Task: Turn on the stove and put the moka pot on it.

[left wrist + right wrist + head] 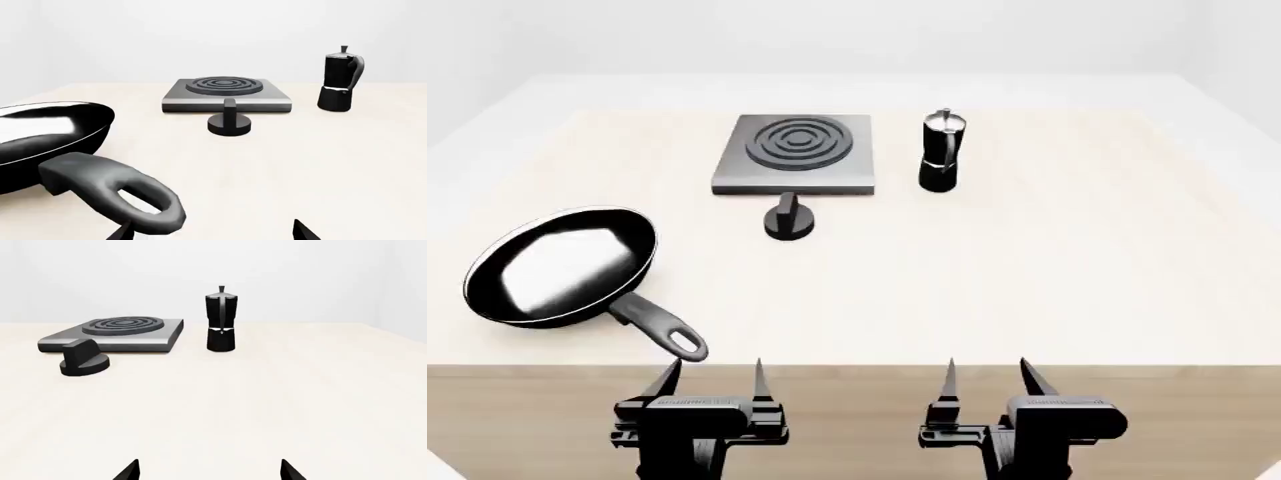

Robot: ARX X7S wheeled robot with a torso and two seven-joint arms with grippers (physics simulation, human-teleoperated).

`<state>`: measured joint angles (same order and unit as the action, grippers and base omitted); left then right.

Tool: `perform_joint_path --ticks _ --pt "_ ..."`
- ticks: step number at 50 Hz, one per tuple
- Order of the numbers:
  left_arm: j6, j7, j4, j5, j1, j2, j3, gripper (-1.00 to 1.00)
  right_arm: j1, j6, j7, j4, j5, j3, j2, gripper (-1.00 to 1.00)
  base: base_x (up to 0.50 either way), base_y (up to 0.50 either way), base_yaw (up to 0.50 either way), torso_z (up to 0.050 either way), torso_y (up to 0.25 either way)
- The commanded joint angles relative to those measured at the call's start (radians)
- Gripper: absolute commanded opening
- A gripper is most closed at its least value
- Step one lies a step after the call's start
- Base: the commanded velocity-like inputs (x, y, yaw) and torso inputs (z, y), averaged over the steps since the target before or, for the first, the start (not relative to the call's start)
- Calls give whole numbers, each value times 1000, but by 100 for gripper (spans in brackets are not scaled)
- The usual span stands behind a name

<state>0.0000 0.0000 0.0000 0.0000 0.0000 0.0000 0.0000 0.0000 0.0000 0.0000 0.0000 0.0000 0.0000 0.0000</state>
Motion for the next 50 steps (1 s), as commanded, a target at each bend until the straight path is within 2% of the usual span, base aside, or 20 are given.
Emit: perform_joint_path --ticks 1,15,18,22,27,30,33,34,35,36,37,39,41,47,48,49,50 --pt "-4 -10 5 -9 1 -9 10 100 2 2 15 -1 11 -15 11 100 0 0 0 0 0" --pt "-18 -69 28 -31 -4 -57 63 100 -8 -13 52 -44 51 -63 54 100 0 0 0 0 0" --pt "-45 -75 128 -27 -14 -77 60 100 15 49 59 -149 49 -72 66 100 0 0 0 0 0" --pt "-153 -108 394 27 -55 -120 35 100 82 187 62 -389 56 -79 87 100 0 0 0 0 0" --pt "-229 -120 574 66 -98 -161 8 100 142 275 67 -544 63 -76 109 100 0 0 0 0 0" --pt "-328 -100 687 15 -139 -177 -35 100 211 403 70 -680 68 -69 131 100 0 0 0 0 0" --pt "-334 -99 724 12 -145 -185 -39 100 229 418 74 -708 68 -62 141 100 0 0 0 0 0" --pt "-343 -96 739 3 -145 -186 -46 100 262 476 75 -749 82 -50 144 100 0 0 0 0 0" --pt "-347 -97 748 -1 -146 -187 -50 100 250 449 74 -737 82 -49 146 100 0 0 0 0 0" --pt "-366 -97 788 -7 -150 -188 -55 100 293 523 75 -788 98 -37 151 100 0 0 0 0 0" --pt "-379 -96 806 -11 -154 -191 -56 100 280 491 75 -779 93 -38 154 100 0 0 0 0 0" --pt "-393 -98 822 -9 -161 -195 -57 100 315 554 76 -821 107 -31 159 100 0 0 0 0 0" --pt "-367 -86 838 -26 -155 -201 -64 100 301 523 76 -822 106 -28 162 100 0 0 0 32 0" --pt "-405 -91 885 -50 -159 -206 -89 100 328 574 83 -870 127 -17 167 100 0 0 0 50 3" --pt "-413 -91 894 -54 -161 -208 -94 100 301 516 80 -843 120 -21 167 100 0 0 0 50 2" --pt "-417 -91 897 -58 -162 -209 -96 100 324 562 83 -868 128 -19 169 100 0 0 0 50 0" --pt "-418 -91 898 -60 -163 -210 -98 100 312 536 82 -856 125 -21 169 100 0 0 0 50 2"
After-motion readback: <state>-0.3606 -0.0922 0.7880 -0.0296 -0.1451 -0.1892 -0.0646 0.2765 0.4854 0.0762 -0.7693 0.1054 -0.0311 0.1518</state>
